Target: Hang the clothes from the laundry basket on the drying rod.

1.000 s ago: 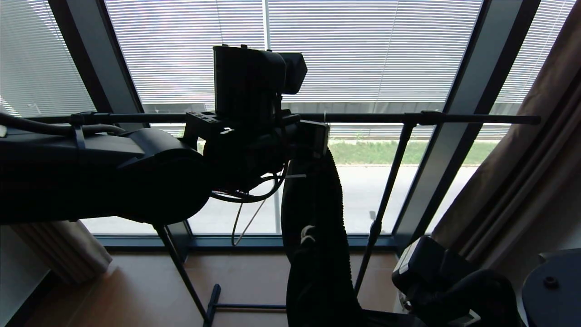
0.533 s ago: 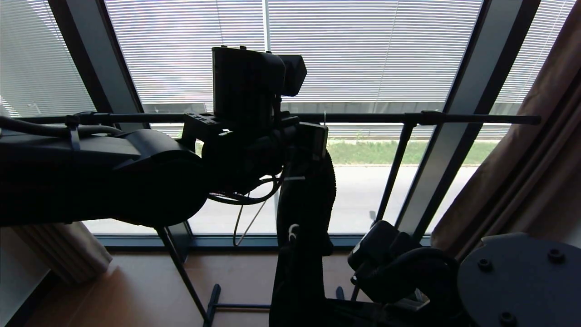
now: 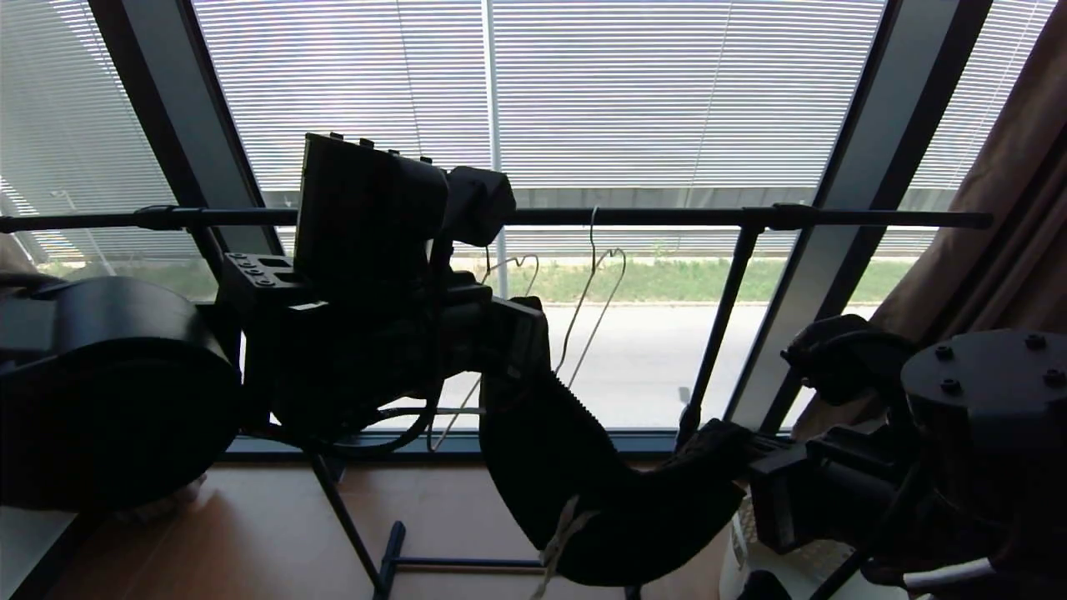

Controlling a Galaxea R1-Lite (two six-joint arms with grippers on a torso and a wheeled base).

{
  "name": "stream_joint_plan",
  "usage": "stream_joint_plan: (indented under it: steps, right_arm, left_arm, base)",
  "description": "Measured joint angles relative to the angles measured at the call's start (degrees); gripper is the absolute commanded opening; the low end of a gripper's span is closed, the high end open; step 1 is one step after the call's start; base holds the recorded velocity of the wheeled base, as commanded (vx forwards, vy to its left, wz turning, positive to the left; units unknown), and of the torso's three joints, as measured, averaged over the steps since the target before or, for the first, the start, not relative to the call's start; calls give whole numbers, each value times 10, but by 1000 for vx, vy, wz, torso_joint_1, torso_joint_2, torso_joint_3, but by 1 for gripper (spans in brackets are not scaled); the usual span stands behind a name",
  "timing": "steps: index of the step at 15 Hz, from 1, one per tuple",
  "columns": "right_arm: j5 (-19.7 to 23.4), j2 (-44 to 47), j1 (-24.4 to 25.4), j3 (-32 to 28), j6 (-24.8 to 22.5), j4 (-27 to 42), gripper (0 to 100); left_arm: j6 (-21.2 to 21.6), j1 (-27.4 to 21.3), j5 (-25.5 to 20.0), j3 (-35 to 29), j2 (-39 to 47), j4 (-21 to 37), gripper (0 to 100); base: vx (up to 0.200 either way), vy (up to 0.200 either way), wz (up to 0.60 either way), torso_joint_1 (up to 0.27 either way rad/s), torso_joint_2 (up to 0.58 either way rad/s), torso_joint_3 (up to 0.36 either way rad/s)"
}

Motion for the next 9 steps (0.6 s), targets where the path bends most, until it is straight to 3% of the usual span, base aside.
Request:
stream_joint_plan:
  steps: [3,9]
  right_arm:
    - [-2,46,-61,-119,-2,0,0]
    - [-3,170,-82,-322,-3,32,0]
  left_arm:
    - [13,-13,-3,98,-41,0,0]
    - [10,-90,-22,196,-71,-2,0]
  base:
    - [0,0,0,0,0,0]
    - [0,0,0,0,0,0]
